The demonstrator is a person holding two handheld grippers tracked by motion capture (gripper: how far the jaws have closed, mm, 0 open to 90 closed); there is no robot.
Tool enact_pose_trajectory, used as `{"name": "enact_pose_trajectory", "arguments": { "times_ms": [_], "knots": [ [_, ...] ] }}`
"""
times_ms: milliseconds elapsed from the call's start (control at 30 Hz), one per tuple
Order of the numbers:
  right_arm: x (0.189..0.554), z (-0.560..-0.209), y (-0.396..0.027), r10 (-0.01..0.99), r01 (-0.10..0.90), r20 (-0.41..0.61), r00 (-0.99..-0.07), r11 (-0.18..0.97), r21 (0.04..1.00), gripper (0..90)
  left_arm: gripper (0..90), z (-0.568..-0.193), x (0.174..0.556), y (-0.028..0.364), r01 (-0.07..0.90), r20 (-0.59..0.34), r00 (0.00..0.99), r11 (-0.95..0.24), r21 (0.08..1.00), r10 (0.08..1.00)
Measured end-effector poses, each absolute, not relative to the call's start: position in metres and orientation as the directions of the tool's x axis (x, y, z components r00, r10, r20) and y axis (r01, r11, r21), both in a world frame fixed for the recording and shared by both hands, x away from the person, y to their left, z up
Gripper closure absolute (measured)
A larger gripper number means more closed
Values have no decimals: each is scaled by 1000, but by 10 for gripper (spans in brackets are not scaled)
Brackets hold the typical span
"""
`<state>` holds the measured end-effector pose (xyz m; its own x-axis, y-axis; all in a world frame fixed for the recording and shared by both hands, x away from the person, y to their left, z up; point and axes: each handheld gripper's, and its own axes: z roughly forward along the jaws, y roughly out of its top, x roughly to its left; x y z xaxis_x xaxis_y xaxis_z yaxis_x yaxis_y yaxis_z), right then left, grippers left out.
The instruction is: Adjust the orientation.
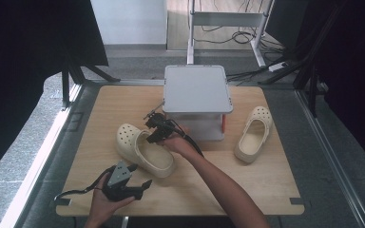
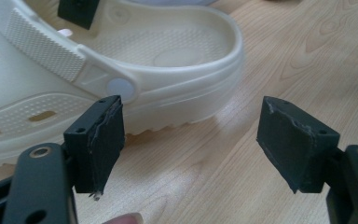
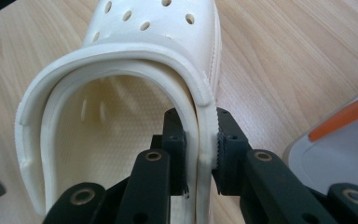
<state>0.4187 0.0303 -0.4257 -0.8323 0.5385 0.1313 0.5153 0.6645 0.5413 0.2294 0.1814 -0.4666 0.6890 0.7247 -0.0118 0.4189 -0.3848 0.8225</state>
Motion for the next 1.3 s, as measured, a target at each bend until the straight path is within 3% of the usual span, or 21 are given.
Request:
{"name": "enact_pose_trajectory", "arguments": {
  "times_ms": [833,1300],
  "knots": [
    [376,-421,-48,561,523,146,-815,603,602,781,238,-465,229,184,420,-14,684,-378,825,729],
    [339,-434,-118,665,609,175,-726,505,611,781,238,-466,235,183,424,-23,689,-378,823,724]
  ]
}}
